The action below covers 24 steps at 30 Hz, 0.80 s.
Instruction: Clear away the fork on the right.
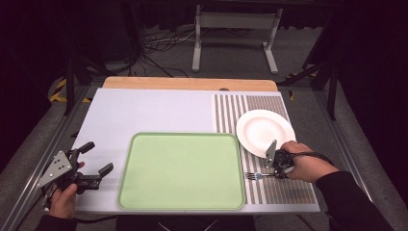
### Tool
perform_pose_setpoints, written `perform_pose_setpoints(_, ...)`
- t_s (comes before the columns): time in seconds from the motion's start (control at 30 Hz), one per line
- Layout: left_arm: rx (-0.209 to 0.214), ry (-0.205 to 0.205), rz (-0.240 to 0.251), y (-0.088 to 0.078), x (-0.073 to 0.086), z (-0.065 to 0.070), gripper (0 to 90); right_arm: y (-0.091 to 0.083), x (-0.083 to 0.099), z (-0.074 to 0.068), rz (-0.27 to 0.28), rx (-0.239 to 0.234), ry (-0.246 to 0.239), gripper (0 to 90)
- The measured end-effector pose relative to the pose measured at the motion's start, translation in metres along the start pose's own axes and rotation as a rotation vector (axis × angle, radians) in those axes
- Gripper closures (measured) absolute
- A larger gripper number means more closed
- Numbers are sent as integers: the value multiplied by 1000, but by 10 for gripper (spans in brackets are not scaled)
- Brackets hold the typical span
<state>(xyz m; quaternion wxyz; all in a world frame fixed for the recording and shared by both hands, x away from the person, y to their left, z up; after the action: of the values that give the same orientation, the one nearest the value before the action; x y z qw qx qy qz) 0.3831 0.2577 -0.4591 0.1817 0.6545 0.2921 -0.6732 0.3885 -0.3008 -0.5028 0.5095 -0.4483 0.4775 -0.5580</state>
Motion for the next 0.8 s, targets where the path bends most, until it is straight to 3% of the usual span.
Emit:
perform_pose_setpoints(0.33,-1,0,3,0,0,0,16,0,0,0,0,7,-15,777)
perform_pose_setpoints(0.6,-2,0,3,0,0,0,16,-2,1,-1,25,8,9,782)
perform_pose_setpoints(0.73,-1,1,3,0,0,0,16,-9,-1,-1,36,17,-1,783)
perform_pose_setpoints(0.8,-1,2,3,0,0,0,16,-15,-2,0,52,30,16,783)
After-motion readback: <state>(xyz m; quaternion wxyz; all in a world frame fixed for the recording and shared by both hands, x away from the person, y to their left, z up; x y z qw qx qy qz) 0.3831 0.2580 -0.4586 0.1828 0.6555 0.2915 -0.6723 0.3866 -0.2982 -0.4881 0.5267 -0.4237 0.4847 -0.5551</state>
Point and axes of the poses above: each handheld gripper's, and its own axes: y roughly forward along the jaws, x roughly out of its underside, z roughly to its right, the point moved 9 cm from there along y, roughly forward along the jaws, and after that the axes turned 6 degrees about x, right-handed, at the moved point
